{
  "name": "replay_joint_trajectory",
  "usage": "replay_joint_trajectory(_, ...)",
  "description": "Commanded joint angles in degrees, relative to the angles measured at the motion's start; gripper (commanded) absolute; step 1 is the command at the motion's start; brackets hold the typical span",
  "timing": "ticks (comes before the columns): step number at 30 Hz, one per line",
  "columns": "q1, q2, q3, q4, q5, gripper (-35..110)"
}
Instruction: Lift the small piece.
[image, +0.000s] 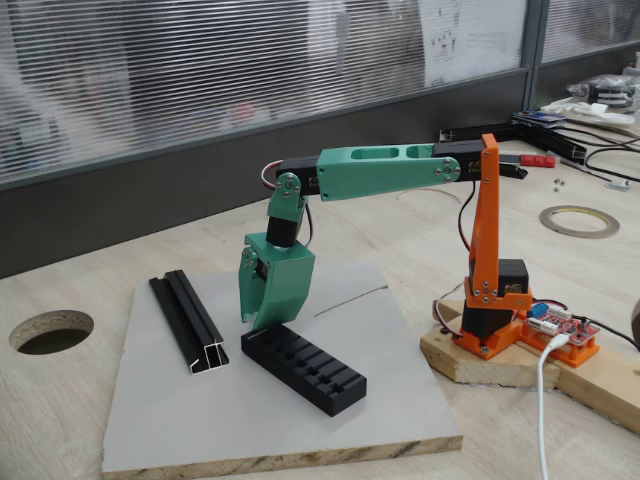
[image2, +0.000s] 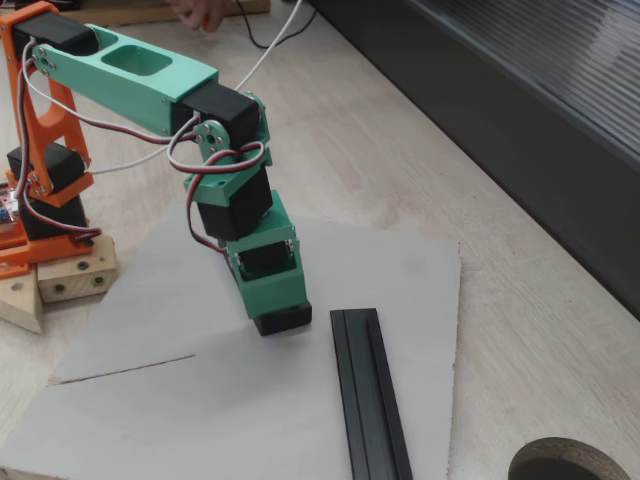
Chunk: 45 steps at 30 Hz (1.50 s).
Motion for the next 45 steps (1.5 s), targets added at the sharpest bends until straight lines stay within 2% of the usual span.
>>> replay_joint_trajectory(1,-0.7,2.2,-0.6,0.4,0.5,14)
replay_joint_trajectory(6,-0.7,2.2,-1.1,0.3,0.4,1)
replay_joint_trajectory(18,-0.5,2.5,-1.8,0.1,1.1,1)
replay_joint_trajectory(27,4.7,2.4,-21.3,1.0,1.1,1)
replay_joint_trajectory(45,4.7,4.7,-22.9,6.9,1.1,1)
